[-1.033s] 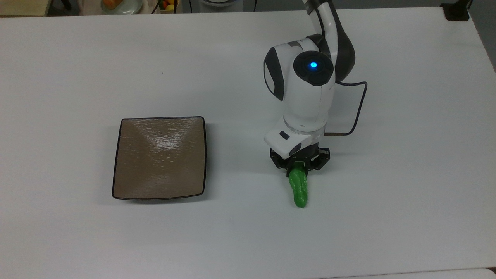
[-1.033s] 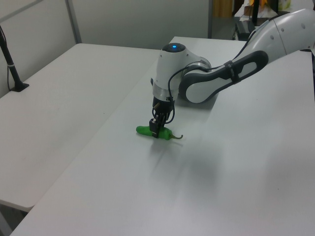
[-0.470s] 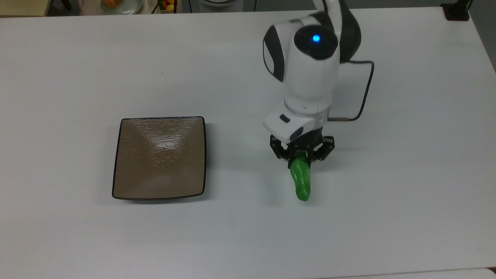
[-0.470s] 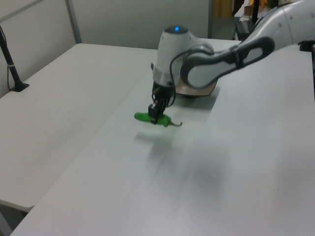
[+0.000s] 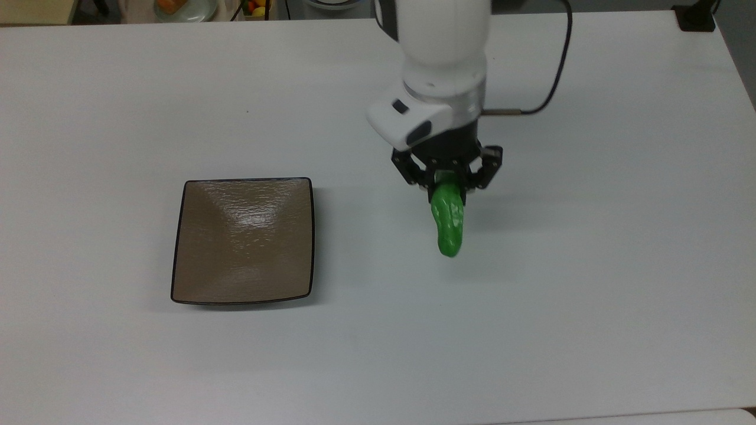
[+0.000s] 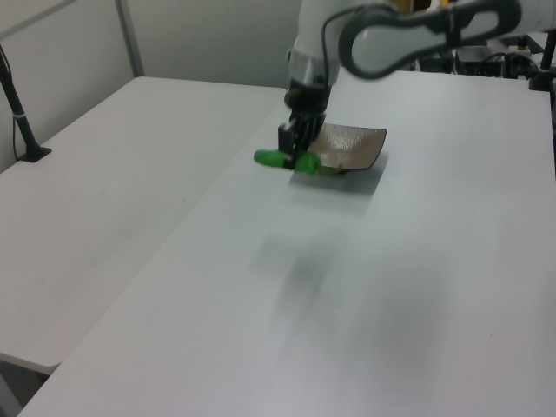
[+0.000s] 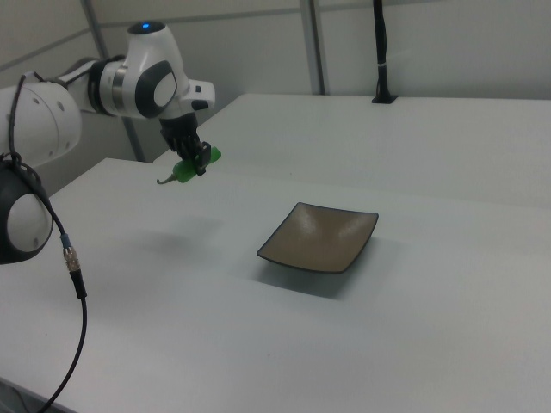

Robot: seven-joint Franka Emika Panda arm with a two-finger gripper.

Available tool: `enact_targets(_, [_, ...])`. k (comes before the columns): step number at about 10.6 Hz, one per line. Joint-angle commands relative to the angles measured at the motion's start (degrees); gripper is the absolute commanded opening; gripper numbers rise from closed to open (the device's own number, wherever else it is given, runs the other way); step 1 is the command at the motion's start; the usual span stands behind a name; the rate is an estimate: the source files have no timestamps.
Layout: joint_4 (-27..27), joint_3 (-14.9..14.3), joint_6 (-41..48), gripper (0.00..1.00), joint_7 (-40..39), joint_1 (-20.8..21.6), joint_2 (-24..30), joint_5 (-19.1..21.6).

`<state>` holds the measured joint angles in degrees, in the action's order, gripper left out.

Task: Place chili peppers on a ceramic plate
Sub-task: 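Lift the grasped chili pepper off the table, then carry the chili pepper over the brown square plate and lower it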

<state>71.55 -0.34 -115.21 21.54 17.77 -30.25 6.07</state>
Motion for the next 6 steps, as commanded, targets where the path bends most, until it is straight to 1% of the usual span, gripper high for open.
enact_targets(1, [3.86, 0.25, 4.45, 0.13, 0.43, -4.31, 5.98, 6.04])
enact_targets(2, [3.94, 0.16, 5.34, 0.13, 0.08, -6.84, 6.6, 9.27])
enact_targets(3, [4.03, 0.16, 6.74, 0.13, -1.49, -9.92, 7.04, 13.74])
enact_targets(4, [3.95, -0.18, 9.54, 0.14, -5.51, -12.38, 7.31, 16.05])
enact_targets(6, [4.03, -0.36, 11.76, 0.14, -12.11, -16.43, 7.66, 16.25])
